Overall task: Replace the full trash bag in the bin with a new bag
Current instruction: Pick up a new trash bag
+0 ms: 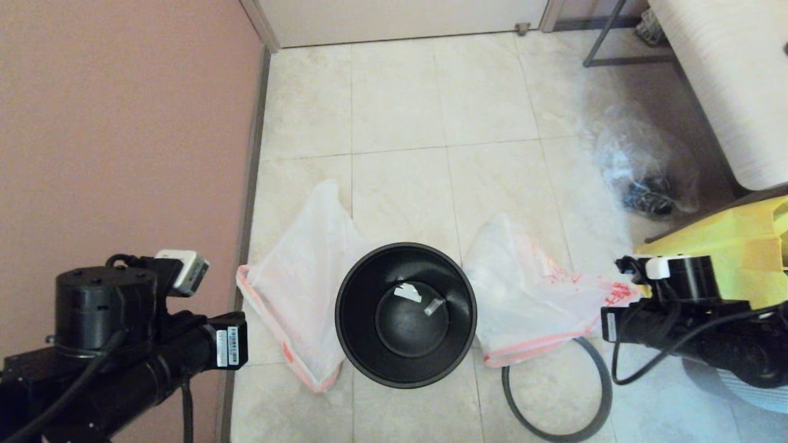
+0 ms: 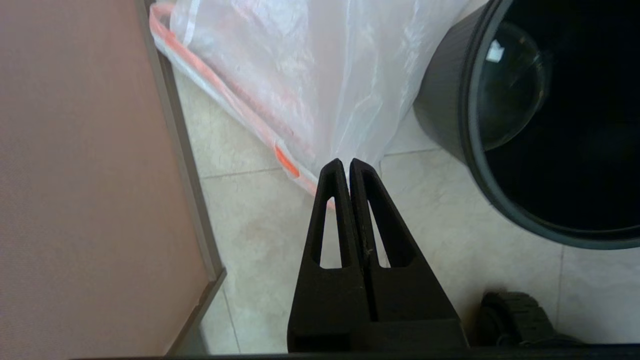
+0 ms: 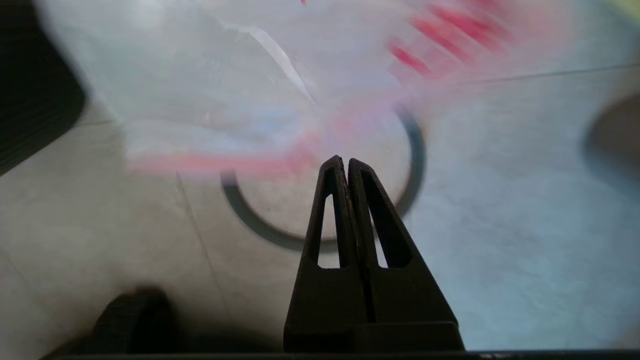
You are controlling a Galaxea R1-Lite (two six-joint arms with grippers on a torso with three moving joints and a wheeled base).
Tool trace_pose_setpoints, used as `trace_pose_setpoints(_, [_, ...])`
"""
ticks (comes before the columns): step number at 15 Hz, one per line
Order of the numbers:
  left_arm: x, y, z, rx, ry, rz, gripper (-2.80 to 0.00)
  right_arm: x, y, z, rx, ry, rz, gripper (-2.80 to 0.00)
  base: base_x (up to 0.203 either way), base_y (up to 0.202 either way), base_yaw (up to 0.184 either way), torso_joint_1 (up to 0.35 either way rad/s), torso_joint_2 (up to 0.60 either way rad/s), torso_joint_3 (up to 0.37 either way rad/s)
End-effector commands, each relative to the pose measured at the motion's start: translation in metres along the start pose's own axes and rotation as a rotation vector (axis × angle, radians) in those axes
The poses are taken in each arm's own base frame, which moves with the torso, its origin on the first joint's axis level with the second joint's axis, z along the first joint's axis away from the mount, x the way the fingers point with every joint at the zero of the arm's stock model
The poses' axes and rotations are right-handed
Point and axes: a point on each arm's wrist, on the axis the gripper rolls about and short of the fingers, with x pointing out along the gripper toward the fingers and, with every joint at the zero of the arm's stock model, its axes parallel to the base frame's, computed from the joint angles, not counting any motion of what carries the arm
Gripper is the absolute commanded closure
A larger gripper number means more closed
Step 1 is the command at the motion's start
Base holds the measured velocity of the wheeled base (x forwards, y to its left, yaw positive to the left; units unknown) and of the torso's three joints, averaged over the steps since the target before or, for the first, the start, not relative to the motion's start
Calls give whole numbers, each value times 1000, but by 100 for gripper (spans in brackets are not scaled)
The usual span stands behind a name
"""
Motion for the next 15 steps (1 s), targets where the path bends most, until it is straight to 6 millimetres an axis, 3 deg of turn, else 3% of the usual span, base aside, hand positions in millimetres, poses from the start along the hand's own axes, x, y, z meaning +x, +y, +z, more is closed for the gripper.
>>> trace_pose_setpoints(1, [-7, 2, 4, -14, -32, 0, 0, -64, -5, 9, 15, -146, 15, 0, 0, 0, 0, 0, 0, 0])
trace_pose_setpoints(5, [-12, 7, 5, -48, -56, 24, 0, -152, -20, -9, 51, -367, -106, 0, 0, 0, 0, 0, 0, 0])
trace_pose_setpoints(8, [-15, 7, 3, -78, -61, 21, 0, -199, -31, -30, 88, -513, -273, 0, 0, 0, 0, 0, 0, 0])
trace_pose_setpoints(12, [-20, 6, 1, -97, -68, 4, 0, -247, -52, -62, 116, -666, -479, 0, 0, 0, 0, 0, 0, 0])
trace_pose_setpoints(15, [-27, 2, 1, -91, -89, -32, 0, -252, -57, -99, 112, -689, -529, 0, 0, 0, 0, 0, 0, 0])
